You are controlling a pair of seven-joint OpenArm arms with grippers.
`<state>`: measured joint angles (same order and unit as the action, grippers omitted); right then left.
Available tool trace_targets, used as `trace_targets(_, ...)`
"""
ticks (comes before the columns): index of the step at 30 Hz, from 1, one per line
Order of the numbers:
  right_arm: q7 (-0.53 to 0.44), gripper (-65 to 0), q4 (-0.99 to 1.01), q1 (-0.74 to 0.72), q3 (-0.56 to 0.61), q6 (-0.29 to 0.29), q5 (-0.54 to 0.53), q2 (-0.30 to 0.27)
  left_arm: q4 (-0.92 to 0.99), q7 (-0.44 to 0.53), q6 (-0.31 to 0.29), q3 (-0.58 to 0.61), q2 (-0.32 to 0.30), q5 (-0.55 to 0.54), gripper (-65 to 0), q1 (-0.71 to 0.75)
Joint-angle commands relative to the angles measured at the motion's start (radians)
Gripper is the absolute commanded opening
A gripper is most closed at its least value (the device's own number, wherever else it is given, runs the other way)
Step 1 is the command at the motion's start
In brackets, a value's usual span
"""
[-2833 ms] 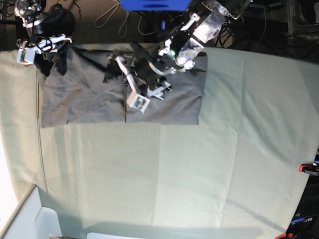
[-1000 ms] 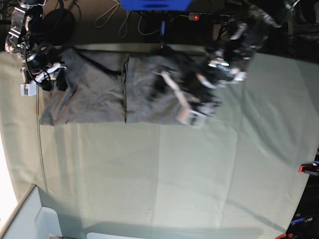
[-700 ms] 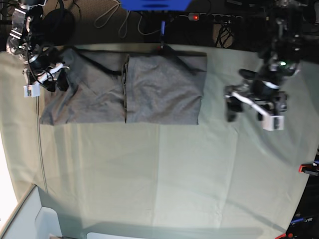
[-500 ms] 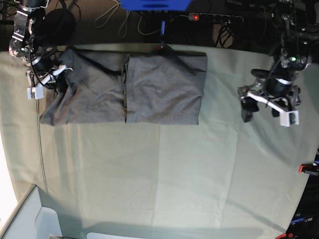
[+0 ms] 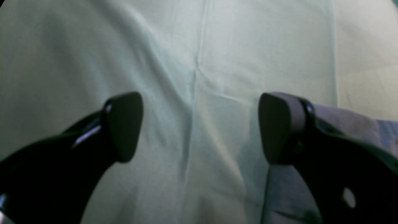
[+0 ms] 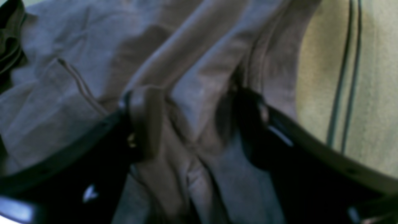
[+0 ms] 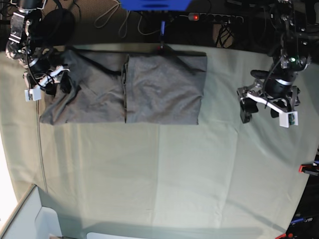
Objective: Layout the t-shirt on the table in an organized manner, then fold the t-shirt properly
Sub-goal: 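Hold the shirt end with the right gripper while the left withdraws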
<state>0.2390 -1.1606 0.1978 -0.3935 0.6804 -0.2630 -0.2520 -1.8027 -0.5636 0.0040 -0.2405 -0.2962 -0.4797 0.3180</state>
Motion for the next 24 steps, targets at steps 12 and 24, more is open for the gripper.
trace_targets(12,0.013,-22.8,-0.003,-0.041,-0.109,0.018,0.009,-0.022,-0.015,0.024,-0.002,-0.006,-0.008,-0.003,-8.3,-0.001)
trace_targets(24,0.004,-22.8,0.175,-0.083,-0.104,-0.038,0.009,-0.063,-0.015,0.024,-0.002,-0.004,-0.008,-0.003,-8.3,0.000)
